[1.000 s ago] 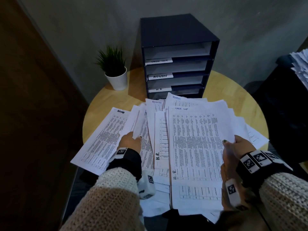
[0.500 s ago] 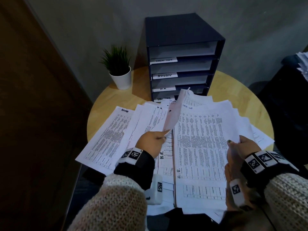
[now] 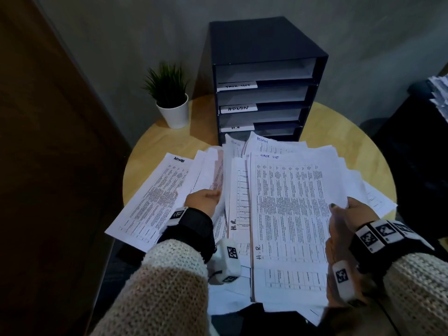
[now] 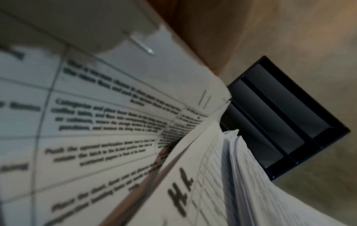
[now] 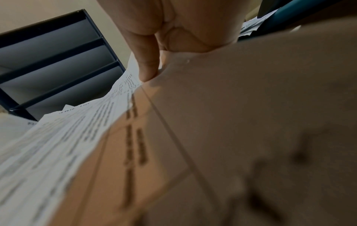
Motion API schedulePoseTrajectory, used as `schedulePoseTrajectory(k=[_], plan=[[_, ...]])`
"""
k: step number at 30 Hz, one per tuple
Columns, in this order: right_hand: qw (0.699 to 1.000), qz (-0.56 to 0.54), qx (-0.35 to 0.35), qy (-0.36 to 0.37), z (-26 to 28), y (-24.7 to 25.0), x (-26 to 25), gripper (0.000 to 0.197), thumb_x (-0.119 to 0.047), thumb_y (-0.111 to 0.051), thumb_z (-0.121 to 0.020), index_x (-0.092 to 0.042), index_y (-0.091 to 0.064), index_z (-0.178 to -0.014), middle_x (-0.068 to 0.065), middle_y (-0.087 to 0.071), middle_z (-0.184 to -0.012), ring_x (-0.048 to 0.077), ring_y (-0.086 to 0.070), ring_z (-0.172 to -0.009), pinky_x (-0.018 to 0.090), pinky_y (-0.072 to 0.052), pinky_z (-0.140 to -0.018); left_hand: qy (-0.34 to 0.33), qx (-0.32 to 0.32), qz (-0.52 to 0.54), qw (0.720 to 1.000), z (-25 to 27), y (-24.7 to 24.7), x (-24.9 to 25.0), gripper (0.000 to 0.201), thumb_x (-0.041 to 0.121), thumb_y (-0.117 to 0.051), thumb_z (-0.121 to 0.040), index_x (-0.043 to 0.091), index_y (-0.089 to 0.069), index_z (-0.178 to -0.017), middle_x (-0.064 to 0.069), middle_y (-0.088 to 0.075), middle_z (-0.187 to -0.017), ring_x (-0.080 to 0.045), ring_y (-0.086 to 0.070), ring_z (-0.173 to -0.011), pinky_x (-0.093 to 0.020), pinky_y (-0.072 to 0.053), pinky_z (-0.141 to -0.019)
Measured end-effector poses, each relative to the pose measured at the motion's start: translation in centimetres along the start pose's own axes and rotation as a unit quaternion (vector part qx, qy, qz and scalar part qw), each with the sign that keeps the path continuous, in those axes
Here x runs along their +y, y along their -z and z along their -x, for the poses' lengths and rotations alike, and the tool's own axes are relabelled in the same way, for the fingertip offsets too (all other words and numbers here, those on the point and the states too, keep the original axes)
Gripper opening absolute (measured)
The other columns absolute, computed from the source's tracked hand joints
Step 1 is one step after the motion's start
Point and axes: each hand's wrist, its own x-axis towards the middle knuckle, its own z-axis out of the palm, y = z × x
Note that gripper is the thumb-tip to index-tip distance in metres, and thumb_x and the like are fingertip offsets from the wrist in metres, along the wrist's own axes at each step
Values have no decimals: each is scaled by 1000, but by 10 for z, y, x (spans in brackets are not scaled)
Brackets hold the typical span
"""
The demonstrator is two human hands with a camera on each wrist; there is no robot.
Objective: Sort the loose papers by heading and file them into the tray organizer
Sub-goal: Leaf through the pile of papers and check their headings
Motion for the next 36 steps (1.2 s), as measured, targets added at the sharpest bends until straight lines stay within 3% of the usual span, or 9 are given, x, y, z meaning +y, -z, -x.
schedulePoseTrajectory(k=[3,6,8,11,15,20,30,33,36], plan=[[1000,-2,-1,3,0,0,0,37,-26,-52,-94,0,-54,-121,22,-60,-117,35,-55,-108,31,-35,-82,7,-40,29,999,-6,-9,1,53,15,-63,-87,12,-46,-137,-9,-45,-144,-23,-46,-130,-29,-36,-107],[1000,-3,2,5,0,0,1,37,-27,-51,-94,2,-54,-118,17,-57,-101,30,-52,-92,30,-33,-78,29,-42,2,999,-10,-11,7,54,15,-51,-94,9,-34,-145,-9,-37,-150,-24,-40,-134,-25,-30,-106],[1000,-6,4,5,0,0,1,37,-27,-52,-94,2,-54,-117,18,-57,-100,27,-49,-88,30,-34,-78,45,-22,-32,998,-12,-12,9,53,21,-48,-95,8,-34,-145,-8,-35,-151,-25,-38,-136,-28,-29,-109],[1000,-3,5,9,1,0,1,37,-26,-52,-94,0,-54,-120,21,-60,-117,34,-55,-105,31,-35,-80,47,-9,-75,996,-15,-14,13,43,27,-37,-100,7,-44,-137,-12,-45,-143,-30,-43,-131,-33,-34,-108],[1000,-13,1,13,1,0,2,36,-26,-52,-94,-1,-54,-120,21,-60,-119,34,-55,-109,30,-34,-81,49,24,-226,973,-20,-16,8,36,41,-40,-94,24,-62,-117,-13,-48,-133,-34,-45,-123,-40,-33,-108],[1000,-18,1,12,1,2,2,36,-26,-52,-94,-1,-55,-120,20,-61,-118,33,-55,-108,28,-33,-79,12,57,-229,972,-27,-21,-1,45,48,-51,-87,24,-50,-125,-10,-45,-132,-33,-40,-124,-42,-33,-107],[1000,-27,1,16,3,0,2,34,-25,-53,-93,-1,-56,-117,20,-62,-114,34,-57,-105,33,-38,-84,26,36,-303,952,-25,-17,5,41,49,-44,-89,25,-55,-120,-12,-43,-130,-35,-38,-123,-45,-34,-106],[999,-29,8,20,2,1,1,32,-25,-53,-93,-1,-56,-115,21,-62,-111,31,-56,-96,31,-37,-79,-19,43,-203,978,-21,-20,6,29,36,-52,-90,14,-53,-109,-10,-57,-116,-28,-54,-101,-32,-44,-90],[999,-34,12,19,2,1,0,31,-25,-54,-93,-1,-57,-112,21,-62,-110,28,-52,-89,31,-37,-79,-64,54,-115,990,-15,-17,9,21,28,-59,-87,15,-55,-104,-3,-60,-98,-21,-54,-83,-23,-41,-74]])
